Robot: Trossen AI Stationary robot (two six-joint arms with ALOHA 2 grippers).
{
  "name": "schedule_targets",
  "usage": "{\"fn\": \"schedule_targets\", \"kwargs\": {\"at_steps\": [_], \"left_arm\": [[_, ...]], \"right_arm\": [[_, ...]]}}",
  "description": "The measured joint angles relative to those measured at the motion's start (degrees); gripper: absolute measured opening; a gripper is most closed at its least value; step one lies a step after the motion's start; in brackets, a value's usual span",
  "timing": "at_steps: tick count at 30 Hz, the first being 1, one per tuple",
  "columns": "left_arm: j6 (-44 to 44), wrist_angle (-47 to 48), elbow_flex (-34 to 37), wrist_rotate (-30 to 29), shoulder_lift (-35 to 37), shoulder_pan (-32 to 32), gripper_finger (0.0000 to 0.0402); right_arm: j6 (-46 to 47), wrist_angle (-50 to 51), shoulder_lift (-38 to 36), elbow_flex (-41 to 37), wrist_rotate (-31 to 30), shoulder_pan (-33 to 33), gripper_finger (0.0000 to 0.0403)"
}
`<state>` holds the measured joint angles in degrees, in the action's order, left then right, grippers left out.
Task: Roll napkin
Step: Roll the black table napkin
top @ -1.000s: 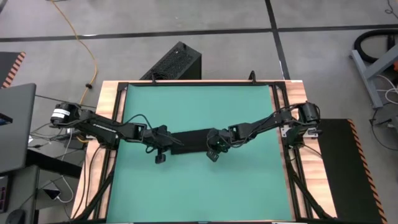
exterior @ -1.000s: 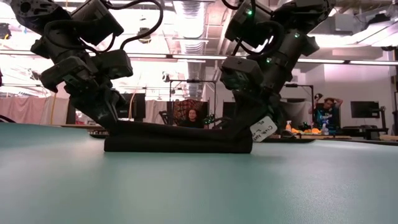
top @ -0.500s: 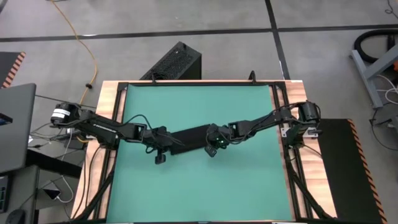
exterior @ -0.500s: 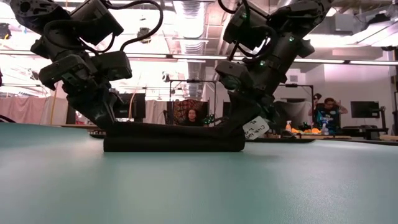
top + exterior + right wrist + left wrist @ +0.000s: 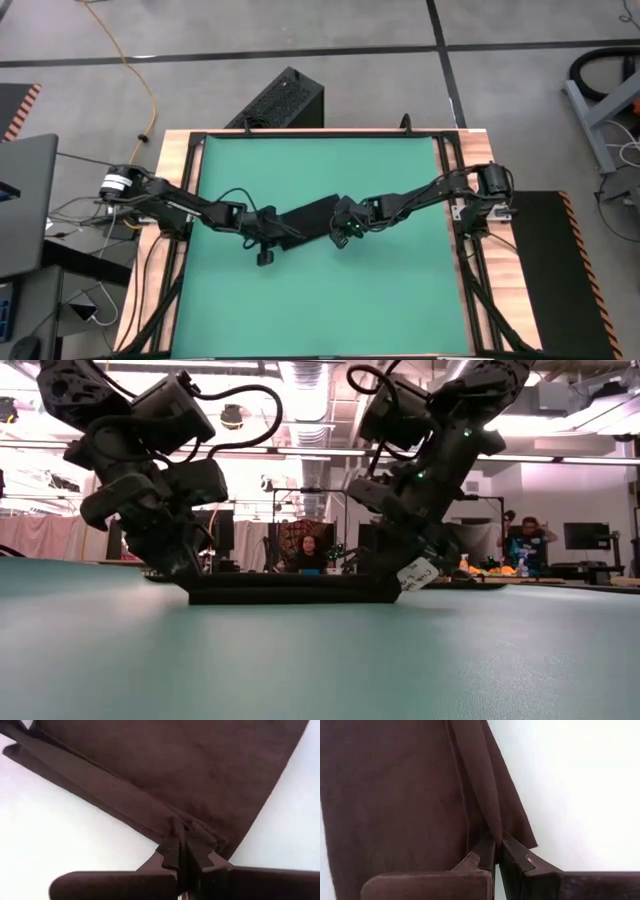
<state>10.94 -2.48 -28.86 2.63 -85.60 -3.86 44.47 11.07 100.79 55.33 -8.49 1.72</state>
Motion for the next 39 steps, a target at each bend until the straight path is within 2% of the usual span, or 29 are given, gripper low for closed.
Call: {"fn": "schedule_targets", "kwargs": {"at_steps": [7, 19, 28, 35, 39], "left_arm": [[-0.81, 6.85, -1.29, -4.65, 5.33, 0.13, 0.0000], [-2.93, 7.08, -1.32, -1.59, 2.90, 3.07, 0.0000], [-4.31, 7.24, -1.33, 0.39, 2.95, 5.11, 0.0000], [-4.74, 8.15, -1.35, 2.73, 2.99, 6.60, 0.0000], [-5.76, 8.32, -1.35, 3.48, 3.01, 7.19, 0.0000]], "right_arm": [[-0.64, -1.00, -0.36, 0.11, -0.48, -0.65, 0.0020], [-2.13, -1.35, -0.34, 0.11, 0.92, -3.44, 0.0028], [-2.75, -1.28, -0.36, 0.11, 2.10, -4.10, 0.0068], [-5.27, -2.44, -0.36, 0.11, 6.63, -5.64, 0.0089], [-6.83, -3.10, -0.36, 0.68, 7.04, -6.64, 0.0106]]}}
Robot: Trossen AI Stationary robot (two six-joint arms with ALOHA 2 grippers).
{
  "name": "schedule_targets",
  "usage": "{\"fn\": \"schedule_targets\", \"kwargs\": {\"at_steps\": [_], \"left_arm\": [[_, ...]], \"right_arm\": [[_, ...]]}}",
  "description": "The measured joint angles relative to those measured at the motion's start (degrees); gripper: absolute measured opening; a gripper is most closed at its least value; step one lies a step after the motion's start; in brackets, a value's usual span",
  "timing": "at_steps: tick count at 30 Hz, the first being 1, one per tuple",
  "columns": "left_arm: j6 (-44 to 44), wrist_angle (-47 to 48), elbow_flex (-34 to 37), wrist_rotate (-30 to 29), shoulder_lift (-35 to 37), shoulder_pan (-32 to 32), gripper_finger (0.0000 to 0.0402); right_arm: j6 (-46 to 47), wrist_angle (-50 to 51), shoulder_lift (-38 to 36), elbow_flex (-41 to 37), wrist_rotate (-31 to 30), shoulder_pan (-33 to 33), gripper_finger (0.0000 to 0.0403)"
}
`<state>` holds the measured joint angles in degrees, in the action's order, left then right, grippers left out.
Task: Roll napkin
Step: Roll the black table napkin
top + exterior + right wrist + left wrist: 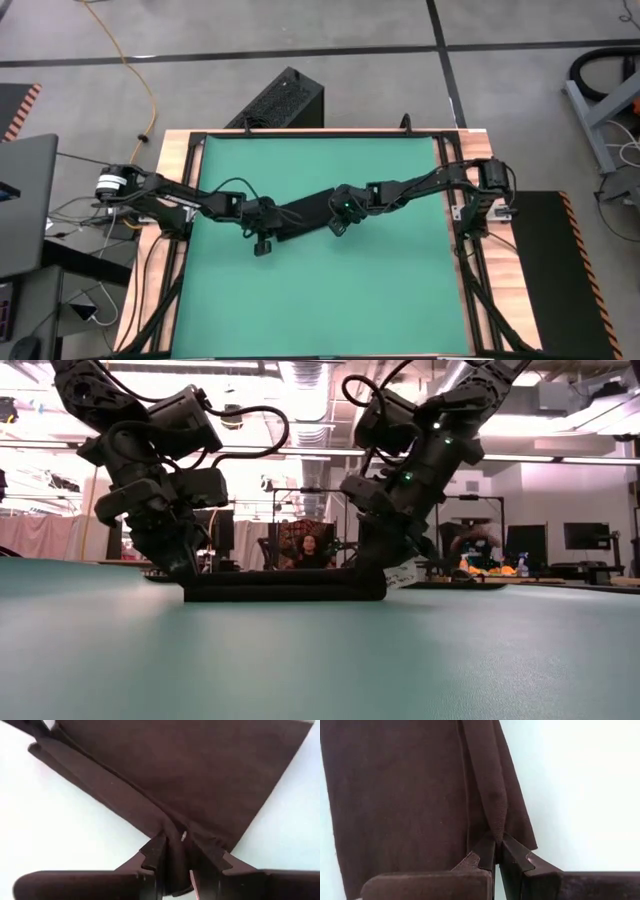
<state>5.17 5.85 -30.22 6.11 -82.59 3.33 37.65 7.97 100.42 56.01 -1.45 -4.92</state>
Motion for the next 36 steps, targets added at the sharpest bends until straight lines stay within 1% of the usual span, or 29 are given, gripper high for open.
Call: {"fn": "schedule_targets", "kwargs": {"at_steps": [8, 15, 20, 23, 24, 26, 29, 33, 36], "left_arm": [[-1.00, 0.69, -0.02, 1.18, 0.02, 1.35, 0.0000], [-1.73, 0.74, -0.02, 1.43, 0.02, 1.98, 0.0000], [-1.97, 0.69, -0.02, 1.40, 0.02, 3.20, 0.0000], [-1.99, 0.38, -0.02, 1.36, 0.02, 4.06, 0.0000], [-1.97, 0.20, -0.02, 1.39, 0.02, 4.32, 0.0000], [-1.99, -0.04, -0.02, 1.89, 0.02, 4.94, 0.0000], [-1.99, -0.13, -0.02, 2.99, 0.02, 5.74, 0.0000], [-2.39, -0.13, -0.02, 3.24, 0.02, 6.32, 0.0000], [-2.62, -0.16, -0.02, 3.58, 0.02, 6.49, 0.0000]], "right_arm": [[-6.42, 3.81, -0.07, 4.71, 0.02, -2.17, 0.0125], [-9.70, 5.67, -0.07, 5.12, -0.21, -4.39, 0.0124], [-12.76, 5.63, -0.07, 5.12, -3.25, -5.30, 0.0123], [-15.28, 5.64, -0.07, 5.12, -4.06, -5.71, 0.0123], [-16.45, 5.64, -0.07, 5.12, -5.27, -5.73, 0.0123], [-19.22, 5.84, -0.61, 5.11, -7.91, -5.47, 0.0122], [-24.02, 5.61, -4.76, 4.92, -8.48, -4.19, 0.0116], [-31.74, 4.14, -11.21, 4.60, -4.12, 0.20, 0.0098], [-34.64, 4.79, -11.40, 4.00, -3.68, 3.30, 0.0074]]}}
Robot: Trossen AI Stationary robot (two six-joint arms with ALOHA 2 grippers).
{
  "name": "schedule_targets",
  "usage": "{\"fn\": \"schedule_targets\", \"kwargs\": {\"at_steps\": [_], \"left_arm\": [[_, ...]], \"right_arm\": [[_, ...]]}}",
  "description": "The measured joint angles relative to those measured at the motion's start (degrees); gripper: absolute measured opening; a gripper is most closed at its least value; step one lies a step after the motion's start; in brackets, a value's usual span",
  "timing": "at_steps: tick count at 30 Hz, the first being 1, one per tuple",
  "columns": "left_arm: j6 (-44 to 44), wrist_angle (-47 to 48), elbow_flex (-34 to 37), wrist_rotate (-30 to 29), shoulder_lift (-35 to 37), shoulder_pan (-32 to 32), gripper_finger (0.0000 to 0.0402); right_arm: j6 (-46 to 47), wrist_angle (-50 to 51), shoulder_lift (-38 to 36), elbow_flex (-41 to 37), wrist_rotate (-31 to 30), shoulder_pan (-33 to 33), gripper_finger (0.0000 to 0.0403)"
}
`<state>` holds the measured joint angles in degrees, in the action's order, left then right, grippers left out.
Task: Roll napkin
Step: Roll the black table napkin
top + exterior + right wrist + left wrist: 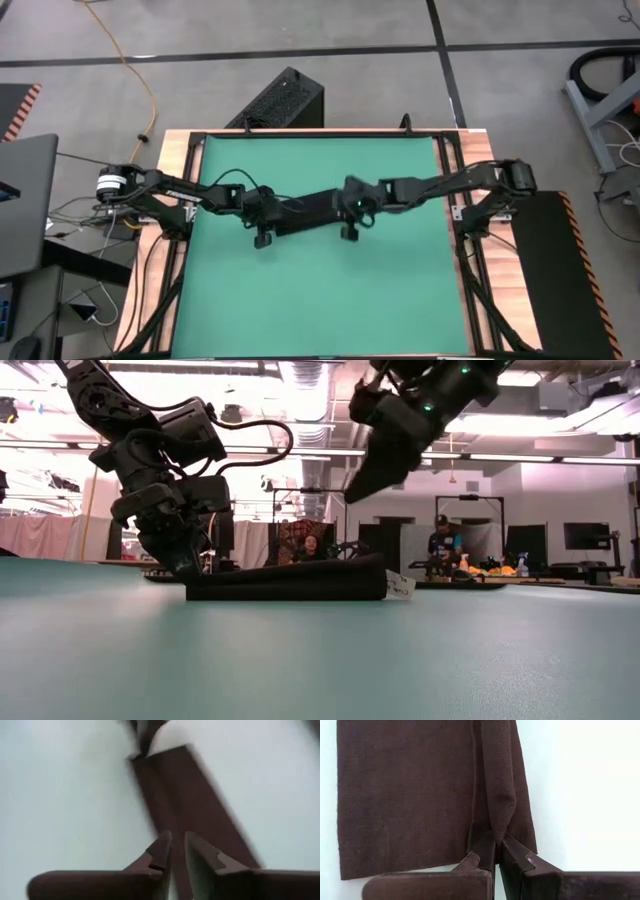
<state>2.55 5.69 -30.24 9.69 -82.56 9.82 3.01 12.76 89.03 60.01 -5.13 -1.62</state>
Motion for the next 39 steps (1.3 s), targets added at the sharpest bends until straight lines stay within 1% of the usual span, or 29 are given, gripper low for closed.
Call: {"fn": "schedule_targets", "kwargs": {"at_steps": [2, 6, 11, 15, 18, 22, 31, 39], "left_arm": [[-0.01, -0.04, 0.00, 0.30, 0.00, 0.07, 0.0000], [0.00, -0.04, 0.00, 0.37, -0.02, 0.07, 0.0000], [0.26, 0.17, 0.00, 0.42, -0.02, 0.07, 0.0000], [0.74, 0.40, 0.00, 0.44, -0.02, 0.07, 0.0000], [0.87, 0.42, 0.00, 0.46, -0.02, 0.05, 0.0000], [0.89, 0.60, 0.00, 0.48, -0.02, 0.05, 0.0000], [1.63, 0.90, 0.00, 0.51, -0.02, 0.05, 0.0000], [2.48, 0.89, 0.00, 0.53, -0.02, 0.05, 0.0000]], "right_arm": [[-0.75, 0.06, 1.26, -0.37, 0.87, 0.69, 0.0058], [-1.42, -0.55, 5.11, -0.44, 1.29, -0.04, 0.0032], [-2.65, -1.84, 8.21, -0.50, 5.31, -1.78, 0.0009], [-2.98, -1.91, 9.45, -0.50, 7.01, -2.71, 0.0013], [-3.17, -2.04, 9.49, -0.48, 7.16, -2.76, 0.0019], [-3.61, -0.70, 9.82, -0.48, 7.37, -3.44, 0.0016], [-5.94, -1.34, 9.82, -0.39, 7.44, -6.92, 0.0014], [-6.58, -2.08, 9.80, -0.39, 8.29, -7.57, 0.0014]]}}
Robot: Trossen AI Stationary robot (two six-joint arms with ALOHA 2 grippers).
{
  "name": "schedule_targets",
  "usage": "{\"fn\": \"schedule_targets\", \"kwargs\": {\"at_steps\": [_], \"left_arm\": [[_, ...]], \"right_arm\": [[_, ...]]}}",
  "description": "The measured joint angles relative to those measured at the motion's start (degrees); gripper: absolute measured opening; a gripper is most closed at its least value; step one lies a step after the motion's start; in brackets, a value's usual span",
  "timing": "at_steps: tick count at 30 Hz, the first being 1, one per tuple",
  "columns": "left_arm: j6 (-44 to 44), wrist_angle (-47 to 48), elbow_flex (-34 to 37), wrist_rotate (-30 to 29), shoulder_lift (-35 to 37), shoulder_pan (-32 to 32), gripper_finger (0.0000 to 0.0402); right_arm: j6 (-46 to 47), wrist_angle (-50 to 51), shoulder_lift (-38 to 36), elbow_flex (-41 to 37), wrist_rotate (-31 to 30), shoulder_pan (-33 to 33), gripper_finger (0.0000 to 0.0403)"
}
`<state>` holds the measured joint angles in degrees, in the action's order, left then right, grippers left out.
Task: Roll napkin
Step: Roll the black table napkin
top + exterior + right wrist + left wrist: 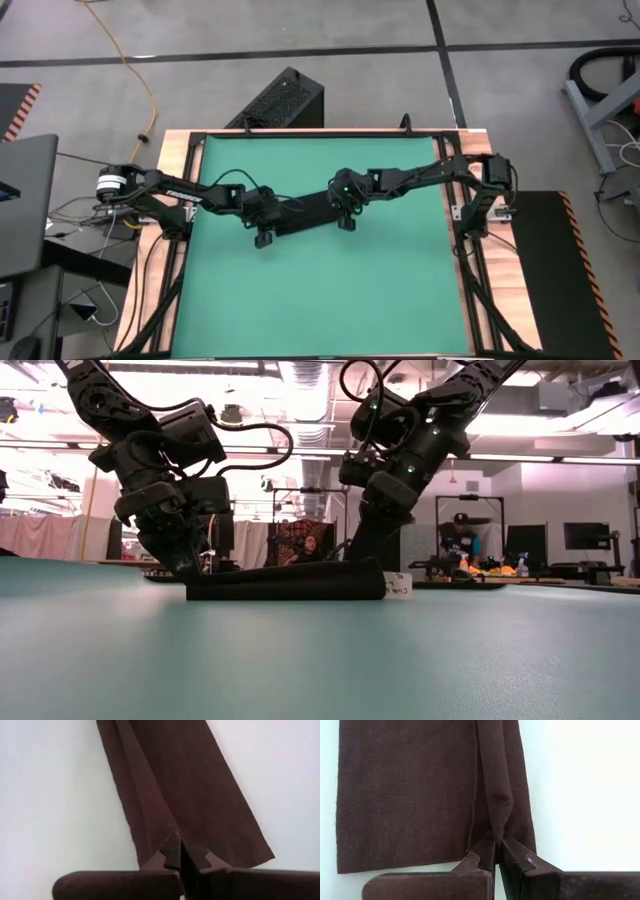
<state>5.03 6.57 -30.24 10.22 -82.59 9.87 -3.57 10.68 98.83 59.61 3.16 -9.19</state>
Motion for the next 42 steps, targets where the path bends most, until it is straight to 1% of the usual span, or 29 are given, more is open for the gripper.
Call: {"fn": "schedule_targets", "kwargs": {"at_steps": [3, 6, 8, 10, 12, 15, 18, 23, 27, 32, 36, 42], "left_arm": [[0.23, -0.19, 0.00, -0.01, 0.00, 0.00, 0.0000], [0.28, -0.35, 0.00, -0.01, 0.00, 0.00, 0.0000], [0.38, -0.35, 0.00, -0.02, 0.00, 0.00, 0.0000], [0.40, -0.33, 0.00, 0.00, 0.00, 0.00, 0.0000], [0.40, -0.34, 0.00, 0.00, 0.00, 0.00, 0.0000], [0.40, -0.40, 0.00, 0.00, 0.00, 0.00, 0.0000], [0.38, -0.44, 0.00, -0.02, 0.00, 0.00, 0.0000], [0.38, -0.44, 0.00, 0.02, -0.02, 0.00, 0.0000], [0.65, -0.42, 0.00, 0.95, -0.02, 0.00, 0.0000], [0.75, -0.42, 0.00, 1.27, -0.02, 0.00, 0.0000], [0.80, -0.42, 0.00, 1.33, -0.02, 0.00, 0.0000], [0.80, -0.42, 0.00, 1.38, -0.02, 0.00, 0.0000]], "right_arm": [[-1.32, -0.04, 0.00, 0.00, -0.29, 0.02, 0.0014], [-2.72, -1.88, -0.43, -0.07, -3.12, 0.06, 0.0014], [-3.49, -3.35, -2.11, -0.13, -2.42, 0.28, 0.0014], [-4.27, -4.35, -3.91, 0.07, -0.30, 1.01, 0.0014], [-4.42, -3.75, -4.08, 0.13, 0.62, 2.31, 0.0014], [-4.47, -1.52, -2.03, -0.13, 1.54, 3.78, 0.0014], [-4.34, -1.84, -0.04, -0.10, 1.77, 4.45, 0.0014], [-4.01, -1.95, 3.86, -0.11, 1.37, 3.69, 0.0014], [-3.52, -2.72, 5.17, 0.00, 1.35, 2.39, 0.0014], [-3.09, -2.56, 5.06, -0.02, 2.83, 1.90, 0.0014], [-3.09, -2.38, 3.55, -0.02, 2.83, 1.90, 0.0014], [-3.33, -2.57, 3.54, -0.02, 2.84, 1.56, 0.0014]]}}
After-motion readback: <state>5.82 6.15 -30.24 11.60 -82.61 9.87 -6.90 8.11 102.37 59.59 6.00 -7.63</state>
